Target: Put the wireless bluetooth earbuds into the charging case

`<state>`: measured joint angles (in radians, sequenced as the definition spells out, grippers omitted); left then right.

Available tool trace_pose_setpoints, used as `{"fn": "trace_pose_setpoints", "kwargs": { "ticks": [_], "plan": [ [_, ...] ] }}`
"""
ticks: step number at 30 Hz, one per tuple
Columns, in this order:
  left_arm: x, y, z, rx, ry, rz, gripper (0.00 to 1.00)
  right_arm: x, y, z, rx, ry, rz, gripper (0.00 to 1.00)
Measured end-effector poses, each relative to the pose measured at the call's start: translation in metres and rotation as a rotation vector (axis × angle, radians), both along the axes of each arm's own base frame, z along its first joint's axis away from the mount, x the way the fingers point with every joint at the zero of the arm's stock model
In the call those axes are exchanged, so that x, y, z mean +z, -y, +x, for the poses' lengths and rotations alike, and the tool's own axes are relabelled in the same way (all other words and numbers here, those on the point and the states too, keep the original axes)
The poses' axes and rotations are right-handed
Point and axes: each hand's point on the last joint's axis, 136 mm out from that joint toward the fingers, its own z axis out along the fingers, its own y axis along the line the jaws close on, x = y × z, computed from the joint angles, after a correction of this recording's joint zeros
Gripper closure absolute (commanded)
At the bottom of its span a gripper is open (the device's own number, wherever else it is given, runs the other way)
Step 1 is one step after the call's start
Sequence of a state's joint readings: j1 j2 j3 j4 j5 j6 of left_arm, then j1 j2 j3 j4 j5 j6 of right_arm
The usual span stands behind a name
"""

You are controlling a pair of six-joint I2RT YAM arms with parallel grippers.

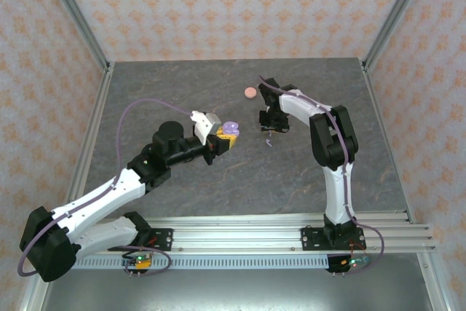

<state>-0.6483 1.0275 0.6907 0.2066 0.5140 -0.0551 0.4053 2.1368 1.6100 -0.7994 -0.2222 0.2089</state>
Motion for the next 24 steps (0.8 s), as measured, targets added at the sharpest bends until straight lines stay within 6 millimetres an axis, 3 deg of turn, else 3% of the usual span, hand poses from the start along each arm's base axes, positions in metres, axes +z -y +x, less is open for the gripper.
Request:
{"fn": "trace_pose_setpoints", "kwargs": {
  "ticks": [16, 24],
  "plan": [
    [-0.008, -0.003, 0.004, 0.032, -0.018, 0.011, 1.00, 0.002, 0.002, 0.001, 0.008, 0.043, 0.000, 0.80],
    [-0.037, -0.002, 0.020, 0.090, -0.096, 0.055, 1.00, 0.018, -0.001, -0.009, 0.026, 0.109, 0.065, 0.81]
  ]
}}
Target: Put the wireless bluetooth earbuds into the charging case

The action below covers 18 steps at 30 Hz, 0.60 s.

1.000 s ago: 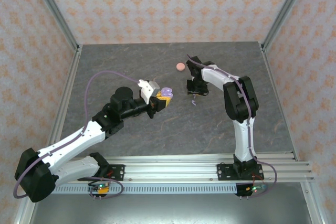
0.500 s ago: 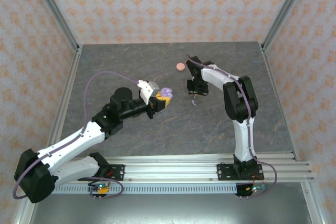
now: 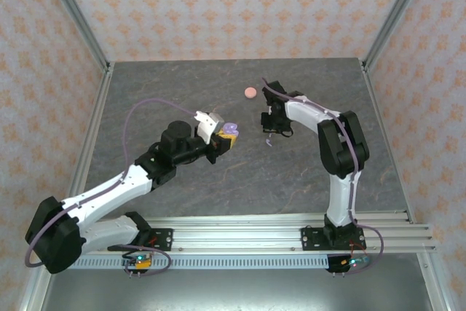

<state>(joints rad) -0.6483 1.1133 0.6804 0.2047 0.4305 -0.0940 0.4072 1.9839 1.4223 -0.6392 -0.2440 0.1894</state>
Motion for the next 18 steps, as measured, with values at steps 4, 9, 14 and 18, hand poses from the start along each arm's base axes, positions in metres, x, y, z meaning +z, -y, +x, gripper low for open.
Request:
{"fn": "trace_pose_setpoints", "kwargs": {
  "ticks": [4, 9, 14, 18],
  "plan": [
    [-0.015, 0.000, 0.006, 0.024, -0.039, 0.020, 1.00, 0.020, -0.003, -0.001, 0.006, 0.066, 0.050, 0.81],
    [-0.037, 0.001, 0.015, 0.059, -0.094, 0.050, 1.00, 0.044, -0.007, -0.005, 0.018, 0.139, 0.113, 0.81],
    [-0.064, 0.003, 0.025, 0.083, -0.127, 0.086, 1.00, 0.061, -0.010, -0.013, 0.033, 0.186, 0.164, 0.81],
    [-0.086, 0.006, 0.028, 0.081, -0.143, 0.097, 1.00, 0.078, -0.014, -0.021, 0.051, 0.222, 0.216, 0.81]
  ]
}}
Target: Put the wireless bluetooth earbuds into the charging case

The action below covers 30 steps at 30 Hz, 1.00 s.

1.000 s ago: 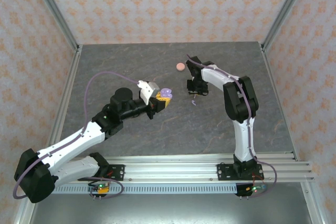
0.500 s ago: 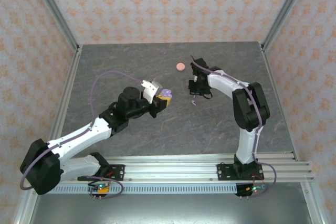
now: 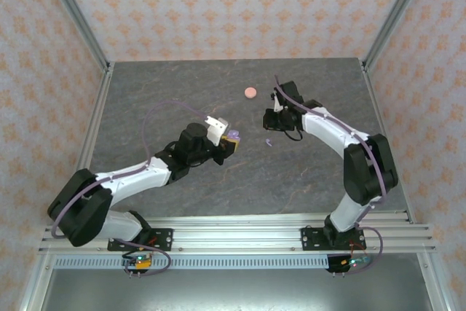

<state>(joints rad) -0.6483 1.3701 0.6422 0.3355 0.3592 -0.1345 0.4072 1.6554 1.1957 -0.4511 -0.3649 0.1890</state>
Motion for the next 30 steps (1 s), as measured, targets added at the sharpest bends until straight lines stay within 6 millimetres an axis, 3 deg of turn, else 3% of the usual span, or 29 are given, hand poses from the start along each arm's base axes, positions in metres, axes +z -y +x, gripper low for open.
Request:
{"fn": "trace_pose_setpoints", "kwargs": {
  "ticks": [4, 15, 21, 30],
  "plan": [
    [-0.010, 0.006, 0.005, -0.007, 0.003, -0.017, 1.00, 0.020, -0.005, -0.005, 0.023, 0.053, 0.058, 0.80],
    [-0.010, 0.032, 0.012, -0.066, -0.002, -0.151, 1.00, 0.078, -0.019, -0.022, 0.094, 0.216, 0.211, 0.80],
    [-0.006, 0.042, 0.015, -0.087, -0.025, -0.201, 1.00, 0.097, -0.022, -0.027, 0.111, 0.264, 0.265, 0.80],
    [0.020, 0.057, 0.024, -0.104, -0.021, -0.286, 1.00, 0.108, -0.033, -0.033, 0.145, 0.286, 0.306, 0.80]
  ]
}}
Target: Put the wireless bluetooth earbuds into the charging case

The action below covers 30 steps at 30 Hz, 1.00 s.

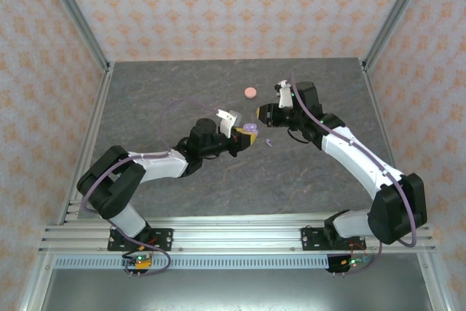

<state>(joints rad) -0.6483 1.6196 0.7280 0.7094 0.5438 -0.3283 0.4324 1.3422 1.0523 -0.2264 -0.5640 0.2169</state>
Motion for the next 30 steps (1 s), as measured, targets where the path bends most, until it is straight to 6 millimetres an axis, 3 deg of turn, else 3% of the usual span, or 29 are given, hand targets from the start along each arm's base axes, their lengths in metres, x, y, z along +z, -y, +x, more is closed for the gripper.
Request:
{"fn": "trace_pose_setpoints", "kwargs": {
  "ticks": [17, 30],
  "plan": [
    [0.022, 0.013, 0.010, -0.009, -0.020, -0.070, 1.00, 0.002, -0.007, -0.006, 0.040, -0.005, 0.023, 0.80],
    [0.024, 0.014, 0.012, -0.004, -0.045, -0.075, 1.00, 0.001, -0.008, -0.008, 0.051, -0.011, 0.028, 0.80]
  ]
}}
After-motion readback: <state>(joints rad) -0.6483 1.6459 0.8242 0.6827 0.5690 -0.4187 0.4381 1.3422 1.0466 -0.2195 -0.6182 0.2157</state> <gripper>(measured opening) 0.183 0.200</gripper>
